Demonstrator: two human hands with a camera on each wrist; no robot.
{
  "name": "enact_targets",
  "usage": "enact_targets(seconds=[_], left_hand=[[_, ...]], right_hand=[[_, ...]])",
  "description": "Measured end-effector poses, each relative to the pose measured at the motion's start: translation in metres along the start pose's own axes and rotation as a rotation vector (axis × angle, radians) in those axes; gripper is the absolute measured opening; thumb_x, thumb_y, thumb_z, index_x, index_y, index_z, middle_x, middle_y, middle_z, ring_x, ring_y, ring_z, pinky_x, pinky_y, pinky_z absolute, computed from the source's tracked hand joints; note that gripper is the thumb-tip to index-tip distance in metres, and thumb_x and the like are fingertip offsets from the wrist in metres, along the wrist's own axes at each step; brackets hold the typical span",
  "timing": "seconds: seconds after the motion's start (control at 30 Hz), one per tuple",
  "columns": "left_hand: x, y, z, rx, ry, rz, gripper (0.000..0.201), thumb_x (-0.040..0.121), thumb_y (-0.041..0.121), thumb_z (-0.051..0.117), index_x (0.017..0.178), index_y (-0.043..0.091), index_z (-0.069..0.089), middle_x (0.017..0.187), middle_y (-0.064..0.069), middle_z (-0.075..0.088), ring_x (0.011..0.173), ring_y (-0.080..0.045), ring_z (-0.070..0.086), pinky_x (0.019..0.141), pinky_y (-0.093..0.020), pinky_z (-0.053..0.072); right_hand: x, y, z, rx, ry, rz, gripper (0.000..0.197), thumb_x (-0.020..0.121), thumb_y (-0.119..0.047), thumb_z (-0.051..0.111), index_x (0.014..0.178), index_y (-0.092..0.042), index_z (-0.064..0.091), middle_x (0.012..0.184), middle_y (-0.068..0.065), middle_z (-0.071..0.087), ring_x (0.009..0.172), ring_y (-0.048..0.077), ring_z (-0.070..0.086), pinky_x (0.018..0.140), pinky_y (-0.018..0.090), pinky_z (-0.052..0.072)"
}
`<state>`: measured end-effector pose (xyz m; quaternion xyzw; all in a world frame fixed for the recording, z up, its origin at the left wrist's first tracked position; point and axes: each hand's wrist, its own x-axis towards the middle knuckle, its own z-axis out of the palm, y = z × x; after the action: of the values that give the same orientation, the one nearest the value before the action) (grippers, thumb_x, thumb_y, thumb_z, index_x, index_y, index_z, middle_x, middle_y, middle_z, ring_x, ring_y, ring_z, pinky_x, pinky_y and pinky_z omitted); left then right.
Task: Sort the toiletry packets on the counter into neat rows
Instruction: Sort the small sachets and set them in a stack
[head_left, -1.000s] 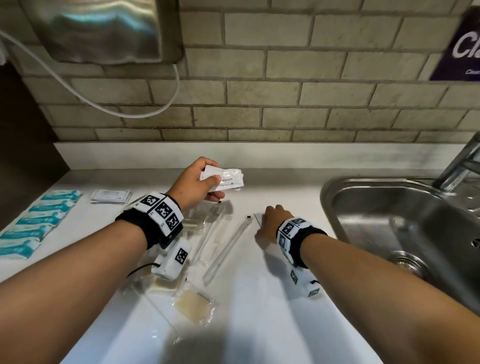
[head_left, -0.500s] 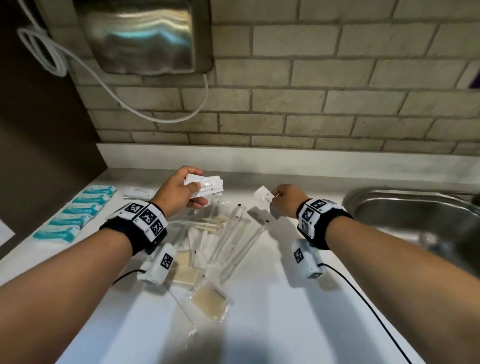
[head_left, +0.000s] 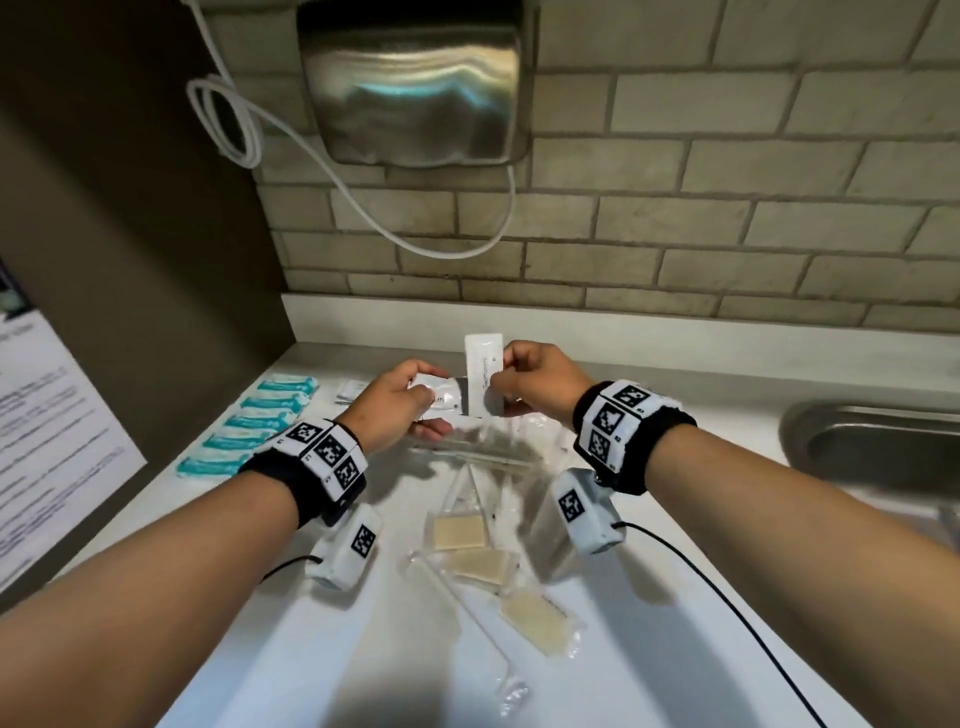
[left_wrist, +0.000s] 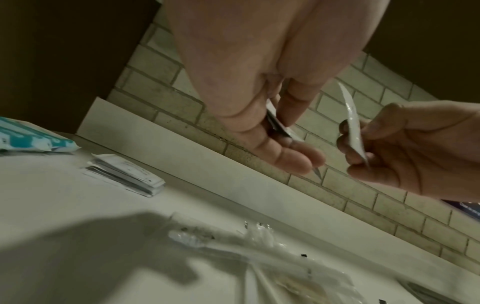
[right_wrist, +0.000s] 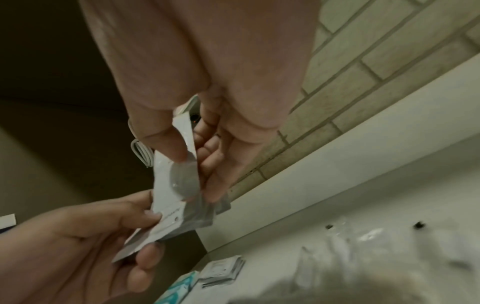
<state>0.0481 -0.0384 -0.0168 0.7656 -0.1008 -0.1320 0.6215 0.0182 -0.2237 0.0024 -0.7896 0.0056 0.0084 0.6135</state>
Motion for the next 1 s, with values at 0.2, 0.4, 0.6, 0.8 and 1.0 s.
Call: enact_targets(seconds=[0.2, 0.4, 0.6, 0.8, 1.0], left_hand=[[0.005, -0.008, -0.054, -0.006, 0.021, 0.023, 0.031, 0.095, -0.004, 0.033, 0.114, 0.01, 0.054, 0.091, -0.019, 0.065, 0.058, -0.021, 0.067, 0.058, -0.029, 0.059], [0.012, -0.018, -0.09, -0.044, -0.011, 0.003, 0.028, 0.093, 0.001, 0.036, 0.107, 0.013, 0.057, 0.095, -0.018, 0.066, 0.069, -0.027, 0.065, 0.068, -0.038, 0.058], [0.016, -0.032, -0.111, 0.142, -0.087, 0.05, 0.034, 0.088, 0.002, 0.062, 0.118, 0.015, 0.052, 0.096, -0.012, 0.069, 0.068, -0.021, 0.068, 0.069, -0.033, 0.058], [0.019, -0.046, -0.131, 0.265, -0.173, 0.096, 0.036, 0.087, 0.001, 0.063, 0.119, 0.016, 0.055, 0.103, -0.013, 0.07, 0.084, -0.033, 0.07, 0.072, -0.038, 0.057], [0.014, -0.059, -0.14, 0.239, -0.239, 0.078, 0.032, 0.09, 0.002, 0.058, 0.116, 0.02, 0.057, 0.104, -0.011, 0.072, 0.086, -0.028, 0.072, 0.08, -0.042, 0.059]], right_hand=[[0.029, -0.01, 0.063, 0.124, 0.135, 0.024, 0.031, 0.078, 0.003, 0.073, 0.072, -0.014, 0.048, 0.056, 0.002, 0.058, 0.051, 0.013, 0.058, 0.055, 0.023, 0.053], [0.046, -0.008, 0.126, 0.159, 0.16, 0.066, 0.047, 0.078, 0.011, 0.069, 0.101, -0.015, 0.038, 0.078, 0.009, 0.055, 0.058, 0.021, 0.06, 0.054, 0.033, 0.058], [0.05, -0.006, 0.15, 0.075, 0.181, 0.167, 0.038, 0.081, -0.001, 0.067, 0.099, -0.011, 0.036, 0.078, 0.017, 0.063, 0.048, 0.025, 0.06, 0.05, 0.033, 0.054], [0.056, -0.005, 0.137, -0.375, 0.237, 0.106, 0.05, 0.074, -0.026, 0.078, 0.116, -0.019, 0.052, 0.096, 0.003, 0.058, 0.082, 0.019, 0.057, 0.067, 0.026, 0.043], [0.057, -0.002, 0.144, -0.513, 0.06, -0.098, 0.028, 0.078, -0.014, 0.076, 0.102, -0.019, 0.063, 0.084, -0.008, 0.059, 0.061, 0.004, 0.05, 0.066, 0.024, 0.044]])
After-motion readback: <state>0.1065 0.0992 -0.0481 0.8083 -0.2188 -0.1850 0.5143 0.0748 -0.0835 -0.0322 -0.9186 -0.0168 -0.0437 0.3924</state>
